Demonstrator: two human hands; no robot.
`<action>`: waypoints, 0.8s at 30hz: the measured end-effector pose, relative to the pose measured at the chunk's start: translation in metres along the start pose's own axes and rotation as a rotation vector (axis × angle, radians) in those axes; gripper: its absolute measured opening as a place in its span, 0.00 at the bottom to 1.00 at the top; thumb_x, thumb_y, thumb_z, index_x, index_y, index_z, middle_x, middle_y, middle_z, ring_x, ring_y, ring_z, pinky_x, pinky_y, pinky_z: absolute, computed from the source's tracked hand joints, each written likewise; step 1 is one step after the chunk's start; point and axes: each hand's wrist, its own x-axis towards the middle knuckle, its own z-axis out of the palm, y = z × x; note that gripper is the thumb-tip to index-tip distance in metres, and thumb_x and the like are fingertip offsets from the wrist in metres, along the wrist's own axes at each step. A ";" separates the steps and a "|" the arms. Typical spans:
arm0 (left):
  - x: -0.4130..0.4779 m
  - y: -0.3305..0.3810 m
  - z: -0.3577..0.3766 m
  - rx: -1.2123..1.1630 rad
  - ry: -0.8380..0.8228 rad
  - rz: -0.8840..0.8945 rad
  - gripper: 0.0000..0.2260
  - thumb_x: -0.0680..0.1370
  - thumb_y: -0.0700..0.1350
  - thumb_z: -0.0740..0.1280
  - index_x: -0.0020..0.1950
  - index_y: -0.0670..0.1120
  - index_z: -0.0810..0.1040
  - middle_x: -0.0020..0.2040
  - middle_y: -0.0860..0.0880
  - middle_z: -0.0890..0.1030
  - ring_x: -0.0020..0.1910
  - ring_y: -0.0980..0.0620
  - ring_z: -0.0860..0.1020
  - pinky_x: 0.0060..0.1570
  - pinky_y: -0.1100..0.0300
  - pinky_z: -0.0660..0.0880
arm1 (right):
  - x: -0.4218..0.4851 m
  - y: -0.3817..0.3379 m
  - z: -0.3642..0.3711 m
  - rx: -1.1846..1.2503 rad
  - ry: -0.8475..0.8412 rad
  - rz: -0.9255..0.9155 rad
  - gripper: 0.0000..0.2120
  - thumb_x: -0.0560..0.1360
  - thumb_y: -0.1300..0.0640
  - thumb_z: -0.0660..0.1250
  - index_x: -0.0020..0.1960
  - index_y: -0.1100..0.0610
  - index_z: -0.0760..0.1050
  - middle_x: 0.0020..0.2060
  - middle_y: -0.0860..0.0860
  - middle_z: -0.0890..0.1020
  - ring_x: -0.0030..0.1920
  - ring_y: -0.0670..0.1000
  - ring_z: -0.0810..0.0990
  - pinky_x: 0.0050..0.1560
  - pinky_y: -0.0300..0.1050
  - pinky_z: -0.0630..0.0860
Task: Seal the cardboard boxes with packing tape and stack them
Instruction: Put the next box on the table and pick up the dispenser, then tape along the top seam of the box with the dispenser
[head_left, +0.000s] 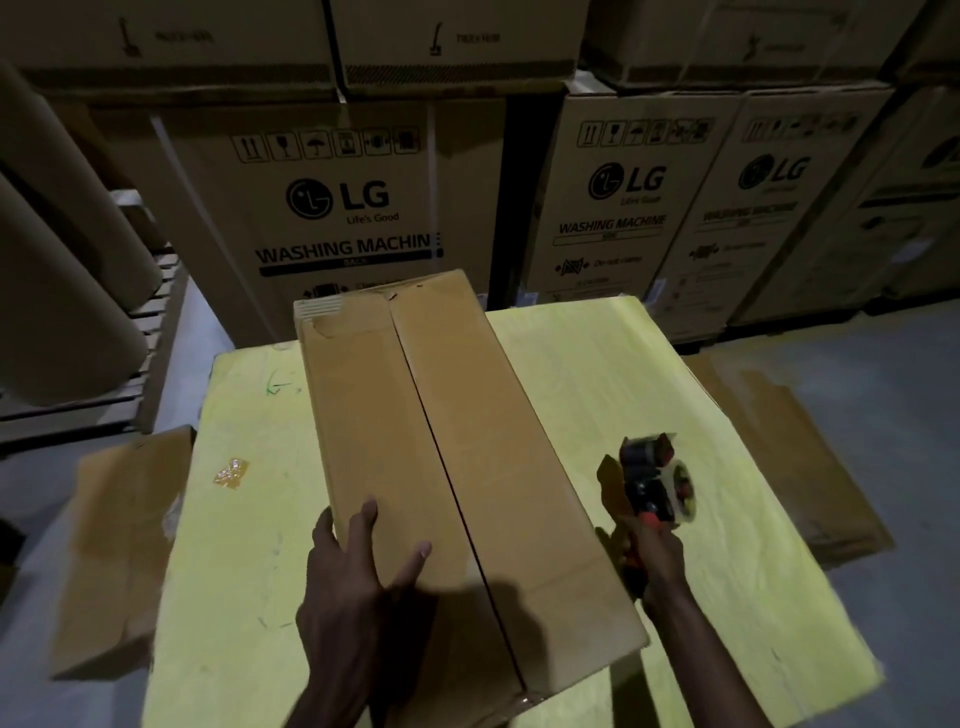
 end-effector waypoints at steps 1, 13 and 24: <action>-0.006 -0.004 0.003 -0.058 0.005 0.036 0.36 0.71 0.70 0.68 0.76 0.59 0.67 0.76 0.45 0.65 0.71 0.41 0.72 0.59 0.44 0.79 | -0.011 0.001 0.003 0.021 -0.030 0.012 0.07 0.78 0.65 0.69 0.43 0.60 0.74 0.29 0.56 0.74 0.20 0.48 0.72 0.22 0.34 0.68; -0.066 -0.021 -0.019 -0.243 0.084 0.095 0.39 0.71 0.64 0.77 0.79 0.67 0.65 0.78 0.61 0.64 0.76 0.64 0.60 0.73 0.53 0.69 | -0.075 0.056 -0.015 -0.286 -0.207 -0.177 0.08 0.75 0.49 0.75 0.44 0.51 0.78 0.36 0.57 0.82 0.35 0.55 0.78 0.38 0.50 0.75; -0.067 -0.028 -0.021 0.035 0.163 0.247 0.35 0.66 0.66 0.70 0.70 0.52 0.77 0.76 0.43 0.71 0.68 0.37 0.74 0.58 0.37 0.76 | -0.117 0.037 -0.037 -0.235 -0.149 -0.214 0.07 0.78 0.52 0.72 0.49 0.55 0.78 0.28 0.54 0.75 0.28 0.52 0.72 0.31 0.47 0.70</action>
